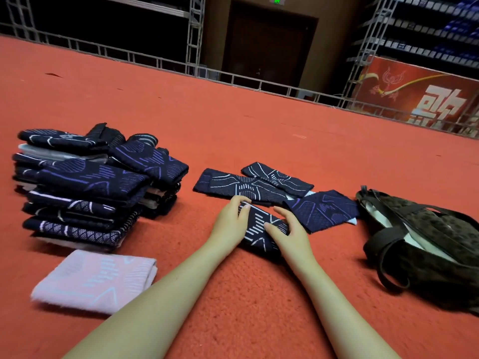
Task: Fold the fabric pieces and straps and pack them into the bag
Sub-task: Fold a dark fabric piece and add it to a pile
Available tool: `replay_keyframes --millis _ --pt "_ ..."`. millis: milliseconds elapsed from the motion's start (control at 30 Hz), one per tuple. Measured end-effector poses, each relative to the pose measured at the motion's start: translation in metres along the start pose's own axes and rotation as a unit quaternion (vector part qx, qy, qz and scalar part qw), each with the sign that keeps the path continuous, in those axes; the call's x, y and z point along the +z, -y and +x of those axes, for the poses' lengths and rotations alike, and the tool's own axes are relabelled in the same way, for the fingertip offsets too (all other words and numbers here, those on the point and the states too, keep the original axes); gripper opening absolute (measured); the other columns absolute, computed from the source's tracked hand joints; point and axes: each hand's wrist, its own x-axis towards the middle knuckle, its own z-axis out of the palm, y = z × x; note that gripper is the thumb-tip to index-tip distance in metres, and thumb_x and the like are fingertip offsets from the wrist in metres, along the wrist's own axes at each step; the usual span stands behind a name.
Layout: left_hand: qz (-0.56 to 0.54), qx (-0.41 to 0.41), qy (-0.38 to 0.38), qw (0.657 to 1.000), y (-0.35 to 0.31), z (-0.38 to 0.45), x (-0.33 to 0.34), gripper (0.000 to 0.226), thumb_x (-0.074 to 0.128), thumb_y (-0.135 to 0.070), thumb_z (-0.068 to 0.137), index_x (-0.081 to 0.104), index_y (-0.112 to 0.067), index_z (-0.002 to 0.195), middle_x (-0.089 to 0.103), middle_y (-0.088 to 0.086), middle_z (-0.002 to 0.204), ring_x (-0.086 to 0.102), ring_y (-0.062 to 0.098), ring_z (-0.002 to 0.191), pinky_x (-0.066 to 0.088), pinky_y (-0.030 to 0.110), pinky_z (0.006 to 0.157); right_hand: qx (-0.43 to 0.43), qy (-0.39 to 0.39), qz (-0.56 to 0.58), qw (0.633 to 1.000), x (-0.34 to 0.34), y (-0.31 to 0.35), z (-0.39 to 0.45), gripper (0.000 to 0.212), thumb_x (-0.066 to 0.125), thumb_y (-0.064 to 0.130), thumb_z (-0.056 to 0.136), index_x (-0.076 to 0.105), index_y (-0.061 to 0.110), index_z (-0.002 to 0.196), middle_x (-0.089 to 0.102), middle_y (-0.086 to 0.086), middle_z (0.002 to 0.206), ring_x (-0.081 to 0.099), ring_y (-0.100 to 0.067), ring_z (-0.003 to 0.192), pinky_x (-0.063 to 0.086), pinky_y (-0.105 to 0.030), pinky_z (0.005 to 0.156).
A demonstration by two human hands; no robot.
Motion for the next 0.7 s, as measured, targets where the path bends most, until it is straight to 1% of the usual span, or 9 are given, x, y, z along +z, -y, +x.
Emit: replay_keyframes --millis 100,167,233,300,433,500,567,633,700 --pt "-0.014 -0.033 0.002 0.999 -0.007 -0.010 -0.005 0.022 0.045 -0.019 0.097 0.056 -0.019 0.116 0.062 -0.001 0.106 0.057 0.016 0.099 0.043 0.029 0.085 0.021 -0.014 0.017 1.000 -0.001 0.006 -0.009 0.040 0.066 0.011 0.085 0.056 0.016 0.124 0.059 0.009 0.118 0.056 -0.007 0.107 0.039 -0.012 0.087" --pt "-0.044 -0.052 0.011 0.998 -0.014 -0.023 -0.011 0.028 0.047 -0.016 0.095 0.056 -0.022 0.121 0.062 0.000 0.111 0.056 0.013 0.097 0.043 0.025 0.084 0.019 -0.017 0.010 1.000 -0.002 0.013 -0.020 0.029 0.065 0.006 0.085 0.059 0.013 0.112 0.062 0.009 0.104 0.058 -0.011 0.100 0.038 -0.004 0.078" --pt "-0.060 -0.050 0.036 0.996 -0.021 -0.040 -0.025 0.033 0.049 -0.012 0.093 0.053 -0.024 0.123 0.060 -0.004 0.109 0.055 0.005 0.091 0.042 0.016 0.081 0.028 -0.018 0.027 0.999 -0.003 0.020 -0.035 0.021 0.065 0.003 0.085 0.059 0.012 0.102 0.062 0.010 0.095 0.059 -0.012 0.091 0.039 -0.002 0.072" --pt "-0.042 -0.018 0.067 0.997 -0.027 -0.058 -0.048 0.036 0.053 -0.010 0.091 0.051 -0.028 0.122 0.056 -0.013 0.098 0.052 -0.004 0.081 0.040 0.006 0.072 0.033 -0.014 0.074 0.997 -0.002 0.028 -0.053 0.019 0.066 0.004 0.085 0.059 0.013 0.099 0.065 0.004 0.093 0.060 -0.011 0.085 0.044 -0.008 0.071" --pt "0.004 0.015 0.065 0.998 -0.037 -0.089 -0.108 0.038 0.057 -0.008 0.088 0.052 -0.029 0.119 0.054 -0.015 0.088 0.051 -0.005 0.066 0.038 0.005 0.063 0.050 0.010 0.147 0.988 0.022 0.061 -0.086 0.020 0.071 0.014 0.082 0.061 0.021 0.098 0.068 0.002 0.093 0.063 -0.013 0.079 0.049 -0.025 0.066" --pt "0.045 0.023 0.040 0.998 -0.039 -0.101 -0.138 0.037 0.058 -0.009 0.087 0.054 -0.027 0.120 0.057 -0.014 0.092 0.051 -0.006 0.070 0.037 0.007 0.067 0.056 0.022 0.149 0.987 0.044 0.080 -0.095 0.026 0.071 0.028 0.073 0.063 0.027 0.098 0.069 0.002 0.097 0.066 -0.020 0.088 0.051 -0.032 0.074" --pt "0.085 0.025 0.013 0.996 -0.038 -0.108 -0.168 0.039 0.058 -0.011 0.087 0.054 -0.027 0.123 0.059 -0.009 0.104 0.052 0.002 0.082 0.037 0.016 0.077 0.045 0.046 0.168 0.984 0.067 0.098 -0.101 0.032 0.066 0.029 0.068 0.063 0.028 0.100 0.069 0.000 0.102 0.065 -0.023 0.097 0.053 -0.037 0.084" --pt "0.112 0.019 -0.018 0.993 -0.033 -0.112 -0.194 0.041 0.056 -0.012 0.087 0.053 -0.026 0.125 0.059 -0.005 0.111 0.054 0.011 0.095 0.040 0.024 0.087 0.038 0.082 0.193 0.977 0.087 0.113 -0.105 0.031 0.066 0.017 0.075 0.060 0.025 0.105 0.067 0.000 0.104 0.063 -0.017 0.095 0.053 -0.030 0.084" --pt "0.142 0.008 -0.034 0.989 -0.023 -0.119 -0.216 0.043 0.055 -0.011 0.087 0.051 -0.023 0.128 0.057 -0.002 0.118 0.054 0.016 0.108 0.039 0.027 0.095 0.035 0.119 0.181 0.976 0.105 0.124 -0.111 0.034 0.064 0.003 0.084 0.055 0.022 0.111 0.063 0.000 0.103 0.060 -0.009 0.086 0.050 -0.018 0.076"
